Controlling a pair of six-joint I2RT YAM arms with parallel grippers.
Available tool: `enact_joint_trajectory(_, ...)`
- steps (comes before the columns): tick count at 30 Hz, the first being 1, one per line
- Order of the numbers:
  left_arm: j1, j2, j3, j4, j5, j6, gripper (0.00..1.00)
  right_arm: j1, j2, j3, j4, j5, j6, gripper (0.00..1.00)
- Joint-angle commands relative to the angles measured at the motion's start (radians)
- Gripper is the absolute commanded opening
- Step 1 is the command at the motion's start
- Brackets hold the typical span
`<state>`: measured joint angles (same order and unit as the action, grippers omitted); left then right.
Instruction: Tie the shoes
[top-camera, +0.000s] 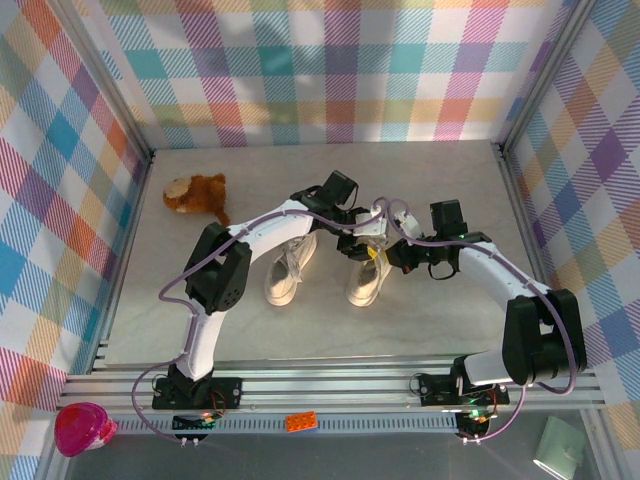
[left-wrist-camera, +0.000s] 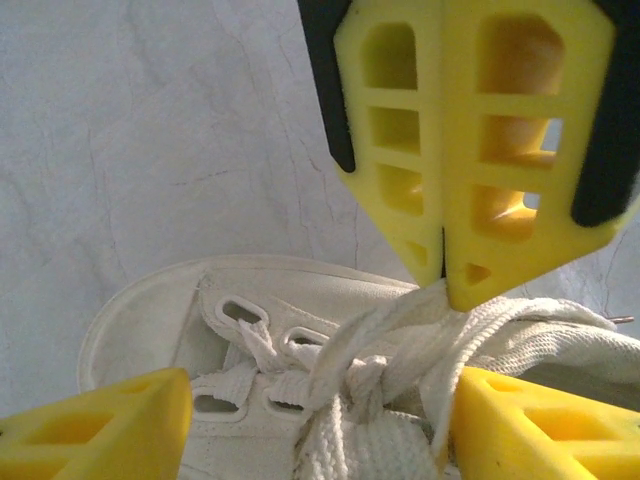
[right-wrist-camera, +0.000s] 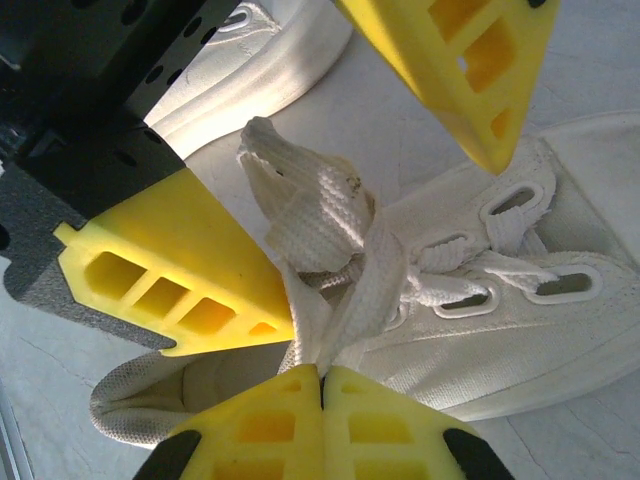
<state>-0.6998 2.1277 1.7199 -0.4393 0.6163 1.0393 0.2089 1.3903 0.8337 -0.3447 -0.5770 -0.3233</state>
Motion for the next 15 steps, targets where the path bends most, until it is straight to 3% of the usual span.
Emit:
enact_joint_trajectory(1,-0.009,0.022,0.036,0.028,0.014,-0.022,0.67,0.007,-0.028,0.008,-0.017,-0.029,-0.025,0.00)
enact_joint_trajectory(10,-0.009,0.043,0.075,-0.007,0.011,-0.037,0.64,0.011,-0.037,0.009,-0.014,-0.030,-0.034,0.00)
enact_joint_trajectory(15,-0.009,0.050,0.083,-0.010,0.008,-0.047,0.57,0.012,-0.033,0.012,-0.020,-0.030,-0.037,0.00)
